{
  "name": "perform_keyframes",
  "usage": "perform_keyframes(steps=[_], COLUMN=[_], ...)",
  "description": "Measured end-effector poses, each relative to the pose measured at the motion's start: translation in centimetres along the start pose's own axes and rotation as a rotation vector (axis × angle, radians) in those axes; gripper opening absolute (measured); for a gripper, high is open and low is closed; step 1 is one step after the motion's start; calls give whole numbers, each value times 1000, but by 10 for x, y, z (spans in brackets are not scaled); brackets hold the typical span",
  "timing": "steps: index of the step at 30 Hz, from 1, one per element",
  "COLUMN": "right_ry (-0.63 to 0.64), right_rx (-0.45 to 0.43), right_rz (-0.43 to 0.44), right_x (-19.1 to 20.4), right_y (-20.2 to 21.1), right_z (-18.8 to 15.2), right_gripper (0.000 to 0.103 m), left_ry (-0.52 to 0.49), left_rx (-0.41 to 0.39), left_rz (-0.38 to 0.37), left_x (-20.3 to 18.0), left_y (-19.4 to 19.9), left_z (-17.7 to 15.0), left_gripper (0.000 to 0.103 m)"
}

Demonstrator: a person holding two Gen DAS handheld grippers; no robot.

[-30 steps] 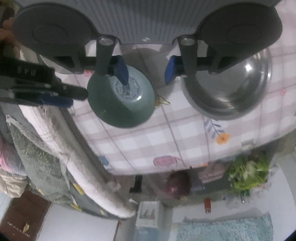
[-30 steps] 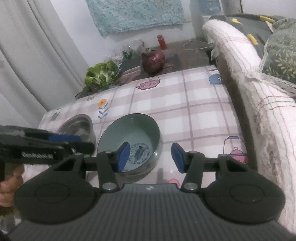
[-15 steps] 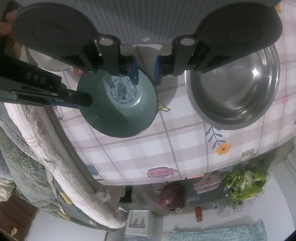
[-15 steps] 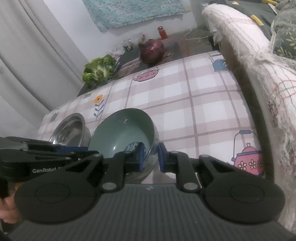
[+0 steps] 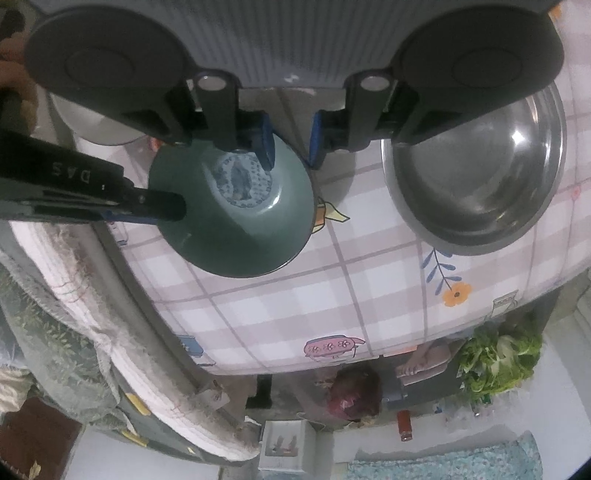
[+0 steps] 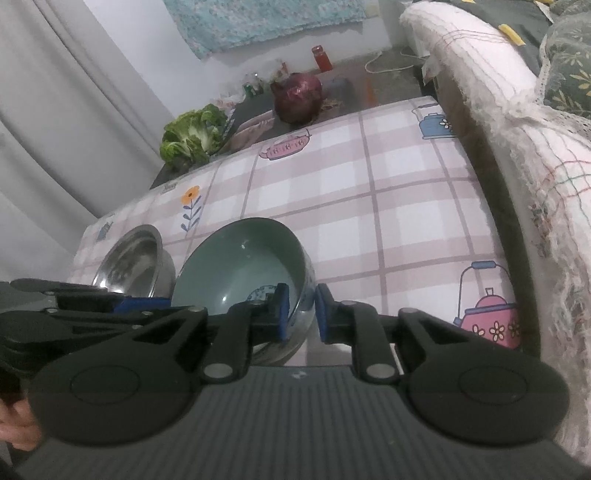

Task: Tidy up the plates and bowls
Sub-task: 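Lift the green bowl with the right tool and carry it toward the steel bowl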

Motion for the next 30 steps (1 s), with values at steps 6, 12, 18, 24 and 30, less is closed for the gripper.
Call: perform_keyframes(steps=[6,12,18,24,30], right_ry=[-18,0,18,3,-30], right_rx=[36,45,50,42,44], right_rz=[0,-16,-34,-28,-19], right_x=[-1,1,3,0,-2], right_y=[-13,-20,-15,-14,-11], right_z=[4,2,-2,-1,-6], right_gripper=[16,16,15,15,19], left_ry=[33,31,5,13,2], left_rx=[37,31,3,17,26], left_rz=[-16,-23,-13,-23,-47], left_x=[4,5,2,4,2], left_y=[-17,-17,-8,-14,-19], left_z=[4,4,3,3,3], left_gripper=[21,19,18,18,19])
Point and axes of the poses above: each gripper's, at about its wrist camera, not at the fingertips, and y roughly against the way its jaws point, x to its left, z to its top, the point moved 10 cm from there along -y, roughly the way its jaws point, and after that the axes turned 7 degrees about x, right-handed, at the moved point
